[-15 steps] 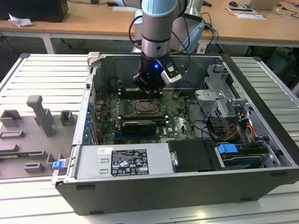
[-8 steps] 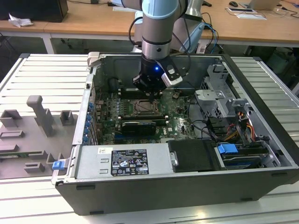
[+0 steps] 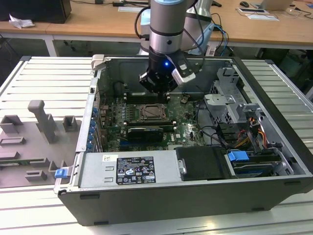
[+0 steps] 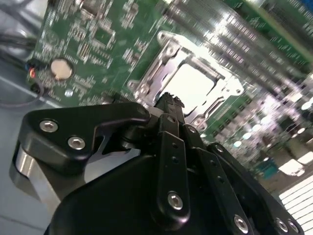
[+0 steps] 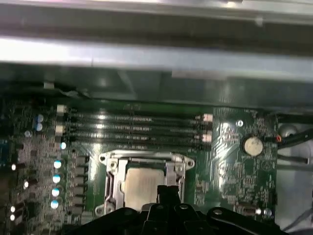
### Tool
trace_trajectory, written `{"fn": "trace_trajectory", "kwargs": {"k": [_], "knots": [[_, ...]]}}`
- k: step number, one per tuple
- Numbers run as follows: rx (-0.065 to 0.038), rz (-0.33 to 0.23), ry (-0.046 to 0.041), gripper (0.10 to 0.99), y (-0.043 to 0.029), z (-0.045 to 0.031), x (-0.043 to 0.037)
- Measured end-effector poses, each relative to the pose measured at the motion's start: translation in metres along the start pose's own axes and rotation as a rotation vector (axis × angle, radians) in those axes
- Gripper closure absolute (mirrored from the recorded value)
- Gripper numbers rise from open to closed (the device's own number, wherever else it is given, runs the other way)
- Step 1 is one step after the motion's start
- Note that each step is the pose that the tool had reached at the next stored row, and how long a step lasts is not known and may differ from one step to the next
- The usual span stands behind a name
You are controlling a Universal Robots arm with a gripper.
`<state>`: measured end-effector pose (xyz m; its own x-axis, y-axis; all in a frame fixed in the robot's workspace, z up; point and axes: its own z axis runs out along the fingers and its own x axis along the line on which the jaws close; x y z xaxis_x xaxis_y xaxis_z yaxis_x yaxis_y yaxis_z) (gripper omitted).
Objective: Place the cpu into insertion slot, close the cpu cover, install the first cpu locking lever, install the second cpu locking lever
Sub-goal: 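Install the second cpu locking lever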
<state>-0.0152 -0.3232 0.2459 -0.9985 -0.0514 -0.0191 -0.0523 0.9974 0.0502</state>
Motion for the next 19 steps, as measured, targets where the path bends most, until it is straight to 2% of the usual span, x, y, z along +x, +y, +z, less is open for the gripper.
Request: {"fn": "trace_trajectory", "kwargs": {"k": [3,5,6,7,8,9,11,13,14,16,19], "knots": [[-0.001,0.000,0.0090,0.980,-0.0087,0.0010,0.0004],[-0.005,0.001,0.0155,0.980,-0.0147,0.0022,0.0007],[-0.027,0.001,0.0157,0.980,-0.0219,0.0029,0.0011],[-0.041,0.001,0.0149,0.980,-0.0262,0.0034,0.0013],[-0.047,0.001,0.0146,0.980,-0.0288,0.0038,0.0014],[-0.052,0.001,0.0143,0.980,-0.0342,0.0048,0.0018],[-0.052,0.001,0.0143,0.980,-0.0389,0.0058,0.0020],[-0.054,0.001,0.0143,0.980,-0.0481,0.0072,0.0029],[-0.055,0.001,0.0141,0.980,-0.0507,0.0075,0.0051],[-0.057,0.001,0.0141,0.980,-0.0513,0.0077,0.0113],[-0.061,0.001,0.0137,0.980,-0.0507,0.0095,0.0371]]}}
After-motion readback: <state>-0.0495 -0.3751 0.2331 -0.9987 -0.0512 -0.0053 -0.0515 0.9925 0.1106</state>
